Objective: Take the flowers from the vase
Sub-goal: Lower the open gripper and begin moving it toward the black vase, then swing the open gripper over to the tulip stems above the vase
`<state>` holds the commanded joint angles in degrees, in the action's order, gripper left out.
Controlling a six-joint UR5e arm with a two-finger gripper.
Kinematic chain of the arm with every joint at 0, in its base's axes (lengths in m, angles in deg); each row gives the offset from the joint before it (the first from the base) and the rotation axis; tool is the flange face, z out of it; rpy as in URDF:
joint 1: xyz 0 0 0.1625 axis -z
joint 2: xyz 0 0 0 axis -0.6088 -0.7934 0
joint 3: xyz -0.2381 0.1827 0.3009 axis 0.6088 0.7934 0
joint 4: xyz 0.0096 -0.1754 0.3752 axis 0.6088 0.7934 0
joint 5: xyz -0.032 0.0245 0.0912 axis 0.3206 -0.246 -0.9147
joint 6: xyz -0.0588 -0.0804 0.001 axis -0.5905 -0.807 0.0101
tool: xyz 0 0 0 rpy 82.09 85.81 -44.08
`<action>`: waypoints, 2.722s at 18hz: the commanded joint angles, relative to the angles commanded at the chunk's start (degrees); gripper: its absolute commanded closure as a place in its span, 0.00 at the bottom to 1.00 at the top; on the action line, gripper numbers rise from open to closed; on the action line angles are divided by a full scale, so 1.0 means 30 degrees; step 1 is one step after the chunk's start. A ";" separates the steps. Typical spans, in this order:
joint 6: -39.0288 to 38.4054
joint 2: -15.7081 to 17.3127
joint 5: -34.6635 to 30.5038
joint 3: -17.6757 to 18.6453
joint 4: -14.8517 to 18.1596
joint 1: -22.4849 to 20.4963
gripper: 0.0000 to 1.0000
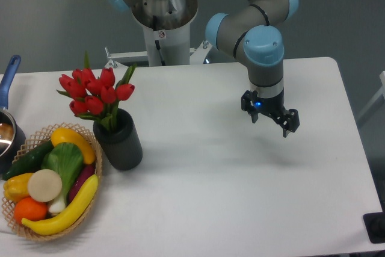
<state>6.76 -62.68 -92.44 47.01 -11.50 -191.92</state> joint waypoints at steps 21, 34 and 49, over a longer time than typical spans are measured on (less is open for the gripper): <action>-0.1816 0.1346 1.0924 0.0761 -0.0147 -0.0176 0.00; -0.1816 0.3395 2.3408 0.4656 0.0059 -0.0235 0.00; -0.0645 0.6299 2.3379 0.8056 0.0059 0.0936 0.00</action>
<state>4.83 -43.79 -22.31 71.18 -11.33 -189.12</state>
